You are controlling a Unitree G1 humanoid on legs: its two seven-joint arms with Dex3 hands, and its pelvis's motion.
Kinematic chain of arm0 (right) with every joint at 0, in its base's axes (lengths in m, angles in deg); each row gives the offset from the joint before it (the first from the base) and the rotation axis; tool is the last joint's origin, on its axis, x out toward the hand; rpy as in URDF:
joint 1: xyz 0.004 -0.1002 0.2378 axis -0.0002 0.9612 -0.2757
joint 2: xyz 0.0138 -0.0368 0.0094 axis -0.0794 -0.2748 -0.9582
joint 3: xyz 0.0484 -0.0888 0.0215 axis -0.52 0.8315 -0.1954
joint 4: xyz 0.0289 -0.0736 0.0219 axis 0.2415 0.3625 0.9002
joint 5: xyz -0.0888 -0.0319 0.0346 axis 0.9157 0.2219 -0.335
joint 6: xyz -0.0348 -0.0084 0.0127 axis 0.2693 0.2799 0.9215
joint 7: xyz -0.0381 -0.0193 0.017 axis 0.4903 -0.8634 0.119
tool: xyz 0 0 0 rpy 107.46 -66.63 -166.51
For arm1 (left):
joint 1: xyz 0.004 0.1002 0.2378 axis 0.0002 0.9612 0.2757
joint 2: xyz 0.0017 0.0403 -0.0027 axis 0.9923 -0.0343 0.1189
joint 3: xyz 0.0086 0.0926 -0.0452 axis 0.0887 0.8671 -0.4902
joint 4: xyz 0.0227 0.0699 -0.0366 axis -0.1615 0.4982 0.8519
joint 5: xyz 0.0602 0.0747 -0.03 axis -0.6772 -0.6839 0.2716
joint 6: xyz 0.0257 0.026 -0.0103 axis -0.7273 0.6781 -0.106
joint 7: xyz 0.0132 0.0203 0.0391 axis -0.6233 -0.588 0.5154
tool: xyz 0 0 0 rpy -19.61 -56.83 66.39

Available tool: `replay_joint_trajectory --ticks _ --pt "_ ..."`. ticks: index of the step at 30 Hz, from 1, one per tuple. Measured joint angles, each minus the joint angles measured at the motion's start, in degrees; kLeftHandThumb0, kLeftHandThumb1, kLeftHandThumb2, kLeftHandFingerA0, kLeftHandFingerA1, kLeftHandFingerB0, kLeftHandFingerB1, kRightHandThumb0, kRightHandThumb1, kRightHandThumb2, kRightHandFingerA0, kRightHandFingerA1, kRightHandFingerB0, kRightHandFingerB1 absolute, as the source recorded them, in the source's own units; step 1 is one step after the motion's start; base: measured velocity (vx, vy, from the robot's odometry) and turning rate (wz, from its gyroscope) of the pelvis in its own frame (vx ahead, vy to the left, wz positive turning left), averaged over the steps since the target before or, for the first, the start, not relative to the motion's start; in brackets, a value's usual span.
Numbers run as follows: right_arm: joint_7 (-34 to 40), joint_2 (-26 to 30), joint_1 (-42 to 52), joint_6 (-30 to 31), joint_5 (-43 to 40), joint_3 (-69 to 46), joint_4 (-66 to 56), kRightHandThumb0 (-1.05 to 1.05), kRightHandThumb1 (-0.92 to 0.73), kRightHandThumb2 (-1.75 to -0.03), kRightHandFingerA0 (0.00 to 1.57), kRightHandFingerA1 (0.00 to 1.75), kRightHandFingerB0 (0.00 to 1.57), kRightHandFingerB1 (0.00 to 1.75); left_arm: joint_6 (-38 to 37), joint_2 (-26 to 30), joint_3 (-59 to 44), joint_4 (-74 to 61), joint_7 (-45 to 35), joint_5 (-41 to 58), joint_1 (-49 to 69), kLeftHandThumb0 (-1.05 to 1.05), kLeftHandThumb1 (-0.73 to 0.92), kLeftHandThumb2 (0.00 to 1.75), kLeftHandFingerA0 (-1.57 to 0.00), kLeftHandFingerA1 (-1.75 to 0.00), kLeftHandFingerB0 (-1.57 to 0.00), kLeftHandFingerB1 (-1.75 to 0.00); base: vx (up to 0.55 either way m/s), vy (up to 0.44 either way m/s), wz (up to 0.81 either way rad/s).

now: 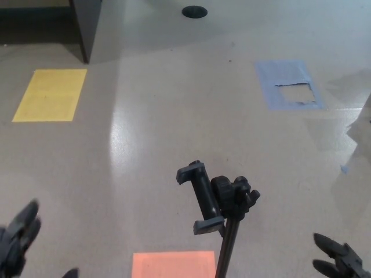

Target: A phone stand is kept on the floor and the robot uses both its hands to grab it and uses its left hand to extend the phone stand by pulling it upwards

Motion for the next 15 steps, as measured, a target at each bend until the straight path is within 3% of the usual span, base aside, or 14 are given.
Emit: replay_joint_trajectory --ticks 1,2,3,4,6,7,8,10,11,15 --pt "0.0 -0.2 -0.4 0.0 0.0 0.3 0.0 -0.89 -0.5 -0.89 0.0 0.62 0.0 0.61 0.0 0.0 0.1 -0.7 0.2 -0.8 -1.0 -0.89 0.4 0.73 -0.2 -0.34 -0.2 -0.34 0.0 0.0 0.0" --pt "-0.1 -0.5 -0.7 0.0 0.0 0.5 0.0 -0.89 -0.5 -0.89 0.0 0.62 0.0 0.61 0.0 0.1 0.1 -1.1 0.4 -1.6 -1.8 -0.89 0.4 0.73 -0.2 -0.34 -0.2 -0.34 0.0 0.0 0.0" --pt "-0.2 -0.7 -1.0 0.0 0.0 0.7 0.1 -0.97 -0.64 -0.58 0.0 0.73 0.0 0.42 0.0 0.2 0.2 -1.5 0.7 -2.3 -2.6 -0.84 0.49 0.57 -0.19 -0.27 -0.21 -0.28 0.0 0.0 0.0" --pt "-0.2 -0.9 -1.4 0.0 0.0 0.9 0.1 -1.01 -0.55 -0.73 0.0 0.67 0.0 0.49 -0.1 0.2 0.2 -1.7 0.9 -2.9 -3.3 -0.87 0.51 0.58 -0.18 -0.27 -0.19 -0.28 0.0 0.0 0.0" --pt "-0.2 -1.2 -2.0 0.0 0.0 1.2 0.2 -0.99 -0.55 -0.71 0.0 0.68 0.0 0.48 -0.1 0.3 0.2 -1.9 1.3 -4.1 -4.5 -0.88 0.52 0.57 -0.18 -0.27 -0.2 -0.28 0.0 0.0 0.0" --pt "-0.2 -1.4 -2.3 0.0 0.0 1.4 0.3 -0.99 -0.55 -0.71 0.0 0.67 0.0 0.48 -0.1 0.3 0.2 -2.0 1.6 -4.7 -5.1 -0.91 0.41 0.73 -0.17 -0.33 -0.16 -0.33 0.0 0.0 0.0" --pt "-0.2 -1.6 -2.7 0.0 0.1 1.6 0.4 -0.93 -0.63 -0.59 0.0 0.73 0.0 0.39 -0.1 0.3 0.3 -2.1 2.0 -5.5 -5.7 -0.86 0.51 0.57 -0.22 -0.29 -0.19 -0.28 0.0 0.0 0.0" --pt "-0.2 -1.9 -3.1 0.0 0.1 1.8 0.6 -0.93 -0.63 -0.59 0.0 0.75 0.0 0.42 -0.1 0.3 0.3 -2.2 2.6 -6.9 -6.7 -0.85 0.5 0.57 -0.23 -0.29 -0.19 -0.28 0.0 0.0 0.0" --pt "-0.3 -2.1 -3.4 0.0 0.1 2.0 0.7 -0.98 -0.54 -0.72 0.0 0.66 0.0 0.5 -0.1 0.4 0.3 -2.2 3.0 -7.7 -7.3 -0.85 0.5 0.57 -0.24 -0.29 -0.21 -0.28 0.0 0.0 0.0" --pt "-0.3 -3.0 -4.2 0.0 0.1 2.5 1.0 -0.98 -0.54 -0.7 0.0 0.67 0.0 0.5 -0.1 0.6 0.6 -2.2 4.4 -10.4 -8.8 -0.87 0.52 0.58 -0.21 -0.28 -0.19 -0.28 0.0 0.0 0.0"
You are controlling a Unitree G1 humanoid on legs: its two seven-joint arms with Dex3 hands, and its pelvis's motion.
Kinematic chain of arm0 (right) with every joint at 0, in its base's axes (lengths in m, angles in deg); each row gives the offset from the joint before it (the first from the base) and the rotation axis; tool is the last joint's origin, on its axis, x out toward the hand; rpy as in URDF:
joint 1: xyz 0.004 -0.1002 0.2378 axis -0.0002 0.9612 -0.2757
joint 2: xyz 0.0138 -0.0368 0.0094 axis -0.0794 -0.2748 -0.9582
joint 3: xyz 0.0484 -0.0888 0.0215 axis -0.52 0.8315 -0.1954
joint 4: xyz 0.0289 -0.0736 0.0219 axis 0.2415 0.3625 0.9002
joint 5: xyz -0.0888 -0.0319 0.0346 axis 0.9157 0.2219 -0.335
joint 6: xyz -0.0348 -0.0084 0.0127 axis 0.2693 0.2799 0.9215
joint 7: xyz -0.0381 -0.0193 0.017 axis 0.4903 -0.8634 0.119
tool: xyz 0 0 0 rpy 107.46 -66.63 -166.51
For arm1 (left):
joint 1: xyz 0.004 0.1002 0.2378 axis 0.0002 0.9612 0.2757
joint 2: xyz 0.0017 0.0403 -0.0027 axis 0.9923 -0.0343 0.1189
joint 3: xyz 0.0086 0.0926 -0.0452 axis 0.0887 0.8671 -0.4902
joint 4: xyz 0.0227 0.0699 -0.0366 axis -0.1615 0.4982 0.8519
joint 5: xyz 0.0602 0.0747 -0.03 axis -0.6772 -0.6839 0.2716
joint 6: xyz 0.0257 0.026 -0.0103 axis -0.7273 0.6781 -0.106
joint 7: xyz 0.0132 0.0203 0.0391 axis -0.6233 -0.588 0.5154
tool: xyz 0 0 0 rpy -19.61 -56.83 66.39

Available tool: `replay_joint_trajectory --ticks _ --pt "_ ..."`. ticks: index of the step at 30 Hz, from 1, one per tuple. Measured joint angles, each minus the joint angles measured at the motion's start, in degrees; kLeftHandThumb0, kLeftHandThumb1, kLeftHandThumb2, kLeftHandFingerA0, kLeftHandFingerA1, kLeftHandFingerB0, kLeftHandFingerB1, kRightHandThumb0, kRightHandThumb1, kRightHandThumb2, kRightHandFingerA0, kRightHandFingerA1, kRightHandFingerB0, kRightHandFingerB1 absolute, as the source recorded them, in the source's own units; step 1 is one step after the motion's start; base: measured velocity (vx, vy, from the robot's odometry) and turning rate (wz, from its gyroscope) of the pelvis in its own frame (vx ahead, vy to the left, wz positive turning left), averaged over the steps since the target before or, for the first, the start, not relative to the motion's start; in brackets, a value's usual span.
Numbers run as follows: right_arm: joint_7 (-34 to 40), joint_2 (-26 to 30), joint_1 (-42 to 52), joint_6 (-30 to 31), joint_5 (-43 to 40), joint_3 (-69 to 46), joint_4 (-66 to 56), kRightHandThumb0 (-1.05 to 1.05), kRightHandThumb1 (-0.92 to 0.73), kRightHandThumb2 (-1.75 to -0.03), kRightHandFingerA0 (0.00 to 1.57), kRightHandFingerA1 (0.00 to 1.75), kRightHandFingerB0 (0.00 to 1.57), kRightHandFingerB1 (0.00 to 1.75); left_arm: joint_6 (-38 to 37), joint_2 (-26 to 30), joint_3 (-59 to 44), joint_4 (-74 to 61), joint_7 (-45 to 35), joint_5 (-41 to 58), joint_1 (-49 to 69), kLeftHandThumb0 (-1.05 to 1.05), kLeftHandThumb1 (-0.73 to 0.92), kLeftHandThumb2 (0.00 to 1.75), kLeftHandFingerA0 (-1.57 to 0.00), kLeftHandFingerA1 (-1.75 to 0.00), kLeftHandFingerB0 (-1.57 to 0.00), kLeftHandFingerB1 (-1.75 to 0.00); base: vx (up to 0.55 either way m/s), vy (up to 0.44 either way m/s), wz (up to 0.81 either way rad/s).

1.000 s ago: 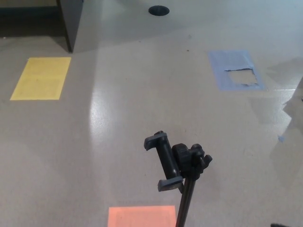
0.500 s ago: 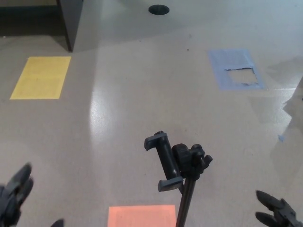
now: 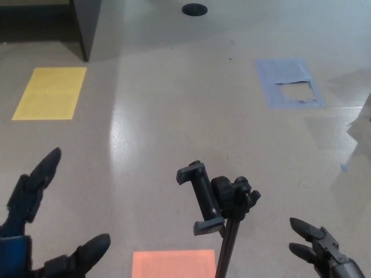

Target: A phone stand is kept on the floor and the robot uses both its hands to grab it and uses its left hand to extend the phone stand by pulling it upwards

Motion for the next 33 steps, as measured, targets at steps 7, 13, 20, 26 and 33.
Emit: replay_joint_trajectory --ticks 7,13,20,26,33 --pt "0.0 -1.2 -0.4 0.0 0.0 1.4 0.2 -0.9 -0.64 -0.59 0.0 0.78 0.0 0.43 0.0 2.4 0.7 -0.7 1.6 -4.8 -2.2 -0.88 0.51 0.57 -0.25 -0.3 -0.24 -0.29 0.0 0.0 0.0" --pt "0.0 -1.9 -0.4 0.0 0.1 2.3 0.4 -0.91 -0.62 -0.6 0.0 0.79 0.0 0.43 0.0 5.2 1.5 -2.3 2.4 -8.5 -4.3 -0.82 0.49 0.56 -0.28 -0.31 -0.27 -0.3 0.0 0.0 0.0" --pt "0.0 -2.9 -0.4 0.0 0.4 3.5 0.5 -0.88 -0.63 -0.59 0.0 0.78 0.0 0.41 0.1 9.1 2.3 -3.9 3.5 -12.9 -8.3 -0.8 0.54 0.58 -0.21 -0.35 -0.29 -0.3 0.0 0.0 0.0" --pt "0.0 -3.4 -0.6 0.0 0.8 4.2 1.2 -0.86 -0.51 -0.87 0.01 0.62 0.0 0.57 0.1 12.2 3.7 -4.9 4.7 -17.0 -12.3 -0.75 0.59 0.59 -0.25 -0.38 -0.29 -0.3 0.0 0.0 0.0" --pt "0.1 -3.8 -0.6 0.0 1.3 4.8 1.8 -0.85 -0.63 -0.58 0.0 0.7 0.0 0.4 0.1 15.0 6.3 -5.6 6.1 -21.6 -15.8 -0.77 0.55 0.58 -0.29 -0.38 -0.33 -0.31 0.0 0.0 0.0"
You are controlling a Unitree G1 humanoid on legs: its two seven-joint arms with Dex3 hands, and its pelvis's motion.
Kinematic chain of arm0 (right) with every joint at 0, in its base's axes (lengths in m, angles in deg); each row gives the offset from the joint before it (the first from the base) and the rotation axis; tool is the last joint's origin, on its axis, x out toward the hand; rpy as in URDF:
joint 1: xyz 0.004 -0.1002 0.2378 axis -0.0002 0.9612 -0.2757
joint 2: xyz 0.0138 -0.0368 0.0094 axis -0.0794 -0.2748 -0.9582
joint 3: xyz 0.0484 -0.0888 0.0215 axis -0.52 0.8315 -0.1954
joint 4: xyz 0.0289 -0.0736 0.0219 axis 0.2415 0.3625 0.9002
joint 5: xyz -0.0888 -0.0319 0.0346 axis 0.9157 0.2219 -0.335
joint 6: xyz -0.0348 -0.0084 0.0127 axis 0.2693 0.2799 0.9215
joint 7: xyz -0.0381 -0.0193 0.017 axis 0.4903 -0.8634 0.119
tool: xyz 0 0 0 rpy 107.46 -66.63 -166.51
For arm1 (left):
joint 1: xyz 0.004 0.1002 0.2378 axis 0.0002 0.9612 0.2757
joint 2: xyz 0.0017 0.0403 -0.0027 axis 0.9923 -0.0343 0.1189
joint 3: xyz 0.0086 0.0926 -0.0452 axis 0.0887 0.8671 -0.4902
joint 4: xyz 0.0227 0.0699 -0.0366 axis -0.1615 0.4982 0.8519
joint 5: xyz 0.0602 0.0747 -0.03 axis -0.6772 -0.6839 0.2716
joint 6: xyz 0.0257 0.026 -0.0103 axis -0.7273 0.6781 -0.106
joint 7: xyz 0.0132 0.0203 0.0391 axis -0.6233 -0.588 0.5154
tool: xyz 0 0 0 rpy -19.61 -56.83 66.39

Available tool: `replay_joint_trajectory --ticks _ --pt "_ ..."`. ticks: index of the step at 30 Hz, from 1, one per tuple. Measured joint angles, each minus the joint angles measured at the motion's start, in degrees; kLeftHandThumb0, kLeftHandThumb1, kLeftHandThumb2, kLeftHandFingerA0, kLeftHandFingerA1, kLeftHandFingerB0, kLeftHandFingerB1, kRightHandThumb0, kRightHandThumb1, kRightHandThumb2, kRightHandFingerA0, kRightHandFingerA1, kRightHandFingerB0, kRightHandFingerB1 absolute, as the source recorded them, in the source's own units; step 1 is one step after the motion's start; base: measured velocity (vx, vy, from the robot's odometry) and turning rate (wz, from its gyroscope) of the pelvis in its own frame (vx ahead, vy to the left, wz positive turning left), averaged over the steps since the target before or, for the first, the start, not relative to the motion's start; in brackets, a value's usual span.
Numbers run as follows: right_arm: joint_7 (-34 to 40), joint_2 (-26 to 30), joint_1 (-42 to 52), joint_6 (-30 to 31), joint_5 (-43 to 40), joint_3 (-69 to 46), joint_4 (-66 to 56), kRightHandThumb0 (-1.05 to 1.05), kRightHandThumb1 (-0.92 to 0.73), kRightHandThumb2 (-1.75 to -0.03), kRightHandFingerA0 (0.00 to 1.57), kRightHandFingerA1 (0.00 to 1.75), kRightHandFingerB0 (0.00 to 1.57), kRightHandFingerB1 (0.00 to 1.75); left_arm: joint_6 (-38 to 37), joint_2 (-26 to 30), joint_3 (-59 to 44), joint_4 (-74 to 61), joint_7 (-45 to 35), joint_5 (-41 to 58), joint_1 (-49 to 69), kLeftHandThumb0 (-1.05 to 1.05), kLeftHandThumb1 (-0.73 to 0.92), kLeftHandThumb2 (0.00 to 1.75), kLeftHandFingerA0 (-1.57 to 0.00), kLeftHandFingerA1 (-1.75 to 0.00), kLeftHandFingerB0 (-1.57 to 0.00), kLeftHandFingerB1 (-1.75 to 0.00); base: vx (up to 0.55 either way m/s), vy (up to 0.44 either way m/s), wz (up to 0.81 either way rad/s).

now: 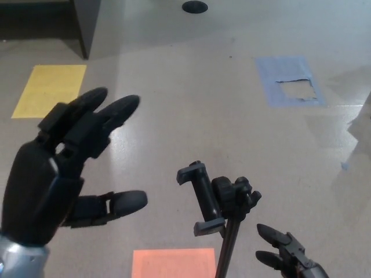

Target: A phone stand is kept on the floor and the robot uses both its hands to grab it and uses its left hand to extend the phone stand by pulling it upwards

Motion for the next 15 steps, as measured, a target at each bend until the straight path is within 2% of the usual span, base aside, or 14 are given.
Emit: replay_joint_trajectory --ticks 2,3,6,7,8,9,10,11,15 --pt "0.0 -0.1 0.0 0.0 0.3 0.2 0.3 -0.88 -0.64 -0.57 0.0 0.7 0.0 0.39 0.0 0.7 0.9 -0.1 0.5 -1.5 -0.9 -0.76 0.54 0.58 -0.29 -0.39 -0.34 -0.31 0.0 0.0 0.0" --pt "0.0 -0.2 0.0 0.0 0.4 0.3 0.3 -0.86 -0.52 -0.9 0.0 0.6 0.0 0.58 0.0 0.8 1.3 -0.1 0.8 -2.1 -1.3 -0.75 0.53 0.57 -0.28 -0.39 -0.35 -0.31 0.0 0.0 0.0" --pt "0.0 -0.4 -0.2 0.0 0.7 0.6 0.6 -0.87 -0.52 -0.89 0.0 0.59 0.0 0.57 0.0 2.0 2.8 -0.1 1.7 -4.3 -2.4 -0.71 0.53 0.58 -0.25 -0.38 -0.34 -0.32 0.0 0.0 0.0" --pt "0.1 -0.5 -0.3 0.0 0.7 0.6 0.7 -0.93 -0.56 -0.7 0.0 0.64 0.0 0.46 0.0 2.3 3.2 -0.1 1.9 -4.8 -2.6 -0.71 0.55 0.58 -0.25 -0.37 -0.33 -0.31 0.0 0.0 0.0" --pt "0.1 -0.5 -0.4 0.0 0.8 0.7 0.8 -0.87 -0.63 -0.57 0.0 0.68 0.0 0.38 0.0 2.7 3.6 -0.1 2.2 -5.4 -3.0 -0.7 0.57 0.58 -0.25 -0.37 -0.33 -0.31 0.0 0.0 0.0" --pt "0.1 -0.6 -0.5 0.0 0.8 0.8 0.9 -0.83 -0.62 -0.56 0.0 0.64 0.0 0.38 0.0 3.0 4.1 -0.1 2.5 -6.1 -3.2 -0.69 0.6 0.6 -0.27 -0.36 -0.28 -0.3 0.0 0.0 0.0" --pt "0.1 -0.6 -0.7 0.0 0.9 0.8 1.1 -0.83 -0.62 -0.56 0.0 0.64 0.0 0.38 0.0 3.3 4.6 -0.1 2.9 -6.8 -3.4 -0.69 0.6 0.6 -0.27 -0.36 -0.28 -0.3 0.0 0.0 0.0" --pt "0.1 -0.7 -0.8 0.0 0.9 0.9 1.2 -0.85 -0.51 -0.88 0.0 0.57 0.0 0.56 0.0 3.8 5.1 -0.1 3.2 -7.5 -3.5 -0.69 0.61 0.6 -0.26 -0.36 -0.28 -0.3 0.0 0.0 0.0" --pt "0.1 -0.9 -1.7 0.0 0.9 0.9 1.8 -0.88 -0.53 -0.88 0.0 0.55 0.0 0.55 0.0 5.2 6.8 0.1 4.7 -10.2 -4.1 -0.63 0.65 0.6 -0.27 -0.35 -0.26 -0.29 0.0 0.0 0.0"
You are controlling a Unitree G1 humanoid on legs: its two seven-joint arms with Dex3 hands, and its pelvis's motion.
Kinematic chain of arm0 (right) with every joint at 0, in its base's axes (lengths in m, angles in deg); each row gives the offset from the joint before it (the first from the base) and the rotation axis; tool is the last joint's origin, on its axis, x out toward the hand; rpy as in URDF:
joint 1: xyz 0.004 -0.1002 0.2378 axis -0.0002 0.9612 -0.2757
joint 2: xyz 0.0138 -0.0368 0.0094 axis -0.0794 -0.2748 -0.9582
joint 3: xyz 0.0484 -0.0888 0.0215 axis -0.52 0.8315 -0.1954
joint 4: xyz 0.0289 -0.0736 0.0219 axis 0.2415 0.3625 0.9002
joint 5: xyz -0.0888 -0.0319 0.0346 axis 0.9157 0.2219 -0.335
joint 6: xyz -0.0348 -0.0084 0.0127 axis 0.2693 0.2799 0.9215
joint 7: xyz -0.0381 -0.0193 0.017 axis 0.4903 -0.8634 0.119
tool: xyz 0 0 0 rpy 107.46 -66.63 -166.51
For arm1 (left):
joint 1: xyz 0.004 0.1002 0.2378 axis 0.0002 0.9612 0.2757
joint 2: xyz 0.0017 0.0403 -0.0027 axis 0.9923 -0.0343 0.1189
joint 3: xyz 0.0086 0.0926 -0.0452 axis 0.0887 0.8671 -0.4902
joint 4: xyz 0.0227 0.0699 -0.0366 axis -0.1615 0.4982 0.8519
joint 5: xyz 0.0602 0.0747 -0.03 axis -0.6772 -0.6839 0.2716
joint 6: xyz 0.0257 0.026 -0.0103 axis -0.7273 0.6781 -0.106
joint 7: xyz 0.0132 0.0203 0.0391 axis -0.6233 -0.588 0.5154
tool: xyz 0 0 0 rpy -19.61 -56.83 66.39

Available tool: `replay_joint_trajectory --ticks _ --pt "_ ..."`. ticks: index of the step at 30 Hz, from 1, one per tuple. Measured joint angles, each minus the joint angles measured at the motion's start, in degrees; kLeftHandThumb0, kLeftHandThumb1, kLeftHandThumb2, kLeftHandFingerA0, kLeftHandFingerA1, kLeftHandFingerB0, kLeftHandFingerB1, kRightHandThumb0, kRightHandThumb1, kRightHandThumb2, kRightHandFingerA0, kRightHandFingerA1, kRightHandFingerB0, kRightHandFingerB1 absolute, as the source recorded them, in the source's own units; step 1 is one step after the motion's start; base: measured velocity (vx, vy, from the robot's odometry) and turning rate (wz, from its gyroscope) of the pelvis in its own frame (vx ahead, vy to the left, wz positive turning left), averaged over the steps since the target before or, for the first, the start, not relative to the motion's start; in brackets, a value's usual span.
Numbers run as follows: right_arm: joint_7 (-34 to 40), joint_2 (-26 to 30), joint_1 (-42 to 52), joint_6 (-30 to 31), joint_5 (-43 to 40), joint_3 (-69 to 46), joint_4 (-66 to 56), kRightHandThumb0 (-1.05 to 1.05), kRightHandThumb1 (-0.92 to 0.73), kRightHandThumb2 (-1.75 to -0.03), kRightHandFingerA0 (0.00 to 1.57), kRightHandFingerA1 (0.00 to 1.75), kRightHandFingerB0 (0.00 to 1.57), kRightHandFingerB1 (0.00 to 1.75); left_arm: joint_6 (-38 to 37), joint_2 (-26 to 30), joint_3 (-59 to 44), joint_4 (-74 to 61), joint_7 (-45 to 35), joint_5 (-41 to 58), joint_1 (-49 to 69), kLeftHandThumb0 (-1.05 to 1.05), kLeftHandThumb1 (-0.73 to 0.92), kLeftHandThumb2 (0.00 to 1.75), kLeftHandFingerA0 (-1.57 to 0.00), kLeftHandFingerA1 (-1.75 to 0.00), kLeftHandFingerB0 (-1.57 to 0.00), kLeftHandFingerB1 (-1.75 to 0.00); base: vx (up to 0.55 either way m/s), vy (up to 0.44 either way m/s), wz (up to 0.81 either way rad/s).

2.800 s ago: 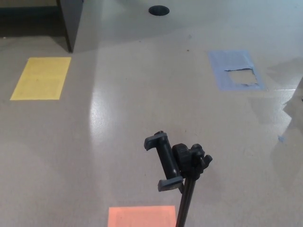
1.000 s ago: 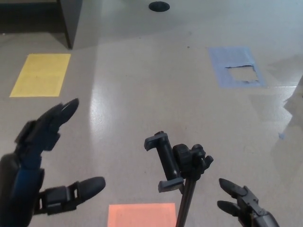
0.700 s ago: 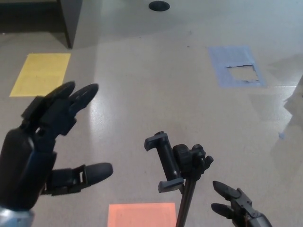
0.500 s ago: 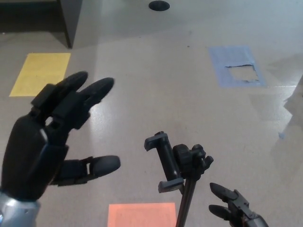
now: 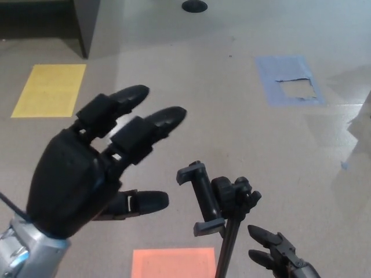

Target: A phone stand is kept on the floor and the robot uses both its hands to grab it and uses its left hand to extend the phone stand by pulling it upwards

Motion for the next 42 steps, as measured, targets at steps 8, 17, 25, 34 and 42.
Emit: replay_joint_trajectory --ticks 8,17,25,34,42 --pt "0.0 -0.1 -1.8 0.0 0.0 0.1 1.6 -0.89 -0.54 -0.9 0.0 0.58 0.0 0.56 0.0 3.1 4.7 1.0 3.0 -5.9 -1.9 -0.58 0.55 0.58 -0.29 -0.36 -0.28 -0.3 0.0 0.0 0.0" --pt "0.2 -0.2 -4.7 0.0 0.1 0.0 3.1 -0.89 -0.54 -0.89 0.0 0.63 0.0 0.6 0.0 6.5 10.3 3.0 6.3 -12.3 -5.8 -0.52 0.6 0.58 -0.33 -0.36 -0.27 -0.3 0.0 0.0 0.0" --pt "1.2 -0.9 -7.4 -0.1 0.7 0.0 4.7 -0.82 -0.69 -0.55 0.0 0.62 0.0 0.31 0.0 8.7 15.3 5.8 9.5 -17.8 -11.3 -0.55 0.63 0.6 -0.32 -0.38 -0.27 -0.3 0.0 0.0 0.0" --pt "4.9 -3.8 -11.1 -3.6 3.2 0.6 8.7 -0.77 -0.63 -0.58 0.0 0.51 0.0 0.34 0.0 8.2 21.8 13.5 12.3 -21.2 -16.5 -0.51 0.47 0.54 -0.32 -0.4 -0.32 -0.32 0.0 0.0 0.0" --pt "6.7 -2.0 -11.1 -4.1 5.9 1.8 11.7 -0.58 -0.53 -0.57 0.0 0.61 0.0 0.26 0.0 6.4 22.5 15.5 12.3 -18.8 -16.5 -0.57 0.35 0.73 -0.31 -0.51 -0.26 -0.44 0.0 0.0 0.0"
